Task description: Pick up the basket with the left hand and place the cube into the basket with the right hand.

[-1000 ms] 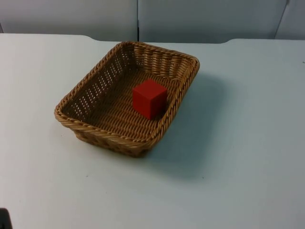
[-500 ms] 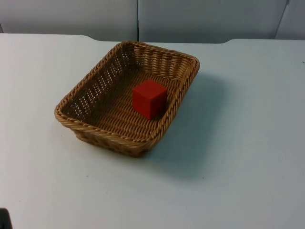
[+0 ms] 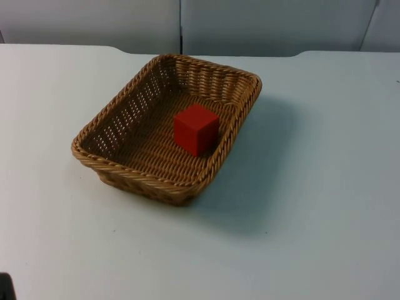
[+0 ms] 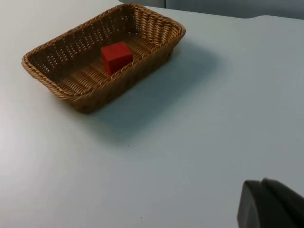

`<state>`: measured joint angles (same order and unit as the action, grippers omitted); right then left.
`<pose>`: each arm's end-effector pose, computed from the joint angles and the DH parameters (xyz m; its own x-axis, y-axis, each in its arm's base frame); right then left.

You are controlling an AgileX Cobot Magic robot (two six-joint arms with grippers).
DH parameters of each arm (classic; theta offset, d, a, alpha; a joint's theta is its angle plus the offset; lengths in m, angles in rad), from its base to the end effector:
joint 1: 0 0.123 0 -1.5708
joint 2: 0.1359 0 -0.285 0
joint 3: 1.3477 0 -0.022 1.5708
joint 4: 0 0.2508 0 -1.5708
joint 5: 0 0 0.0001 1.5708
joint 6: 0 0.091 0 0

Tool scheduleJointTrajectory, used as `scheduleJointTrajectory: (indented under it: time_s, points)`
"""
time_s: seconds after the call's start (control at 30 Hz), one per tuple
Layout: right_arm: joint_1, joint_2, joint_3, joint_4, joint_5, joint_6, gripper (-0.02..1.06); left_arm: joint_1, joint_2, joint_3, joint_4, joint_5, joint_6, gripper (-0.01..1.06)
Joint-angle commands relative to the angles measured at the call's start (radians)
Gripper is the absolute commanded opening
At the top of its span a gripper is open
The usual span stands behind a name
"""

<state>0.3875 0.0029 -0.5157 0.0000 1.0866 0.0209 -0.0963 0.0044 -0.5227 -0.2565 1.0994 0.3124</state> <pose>-0.0068 -0.0028 0.2796 -0.4408 -0.1573 -0.8837 -0.3687 0.9293 0.0185 -0.0119 -0.0195 0.2826 -0.3948 0.2267 -0.8904 0.3763 0.9240 0.0684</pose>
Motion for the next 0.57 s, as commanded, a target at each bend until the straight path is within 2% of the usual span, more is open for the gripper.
scheduleJointTrajectory:
  time_s: [0.0, 0.07, 0.1, 0.23, 0.27, 0.4, 0.53]
  points:
    - [-0.013, -0.003, 0.007, 0.006, -0.008, -0.002, 0.0, -0.005, -0.004, 0.005, 0.001, 0.002, 0.001, 0.0]
    - [-0.107, -0.003, 0.007, 0.006, -0.008, -0.002, 0.0, -0.005, -0.004, 0.005, 0.001, 0.002, 0.001, 0.0]
    - [-0.107, -0.003, 0.007, 0.006, -0.008, -0.002, 0.0, -0.005, -0.004, 0.005, 0.001, 0.002, 0.001, 0.0]
    - [-0.344, -0.003, 0.007, 0.0, -0.008, -0.002, 0.0, -0.005, -0.004, 0.005, 0.001, 0.002, 0.001, 0.0]
    - [-0.344, -0.003, 0.007, 0.0, -0.008, -0.002, 0.0, -0.005, -0.004, 0.005, 0.001, 0.002, 0.001, 0.0]
    - [-0.536, -0.003, 0.007, 0.0, -0.008, -0.002, 0.0, -0.005, -0.004, 0.005, 0.001, 0.002, 0.001, 0.0]
    - [-0.603, -0.003, 0.007, 0.0, -0.008, -0.002, 0.0, -0.005, -0.004, 0.005, 0.001, 0.002, 0.001, 0.0]
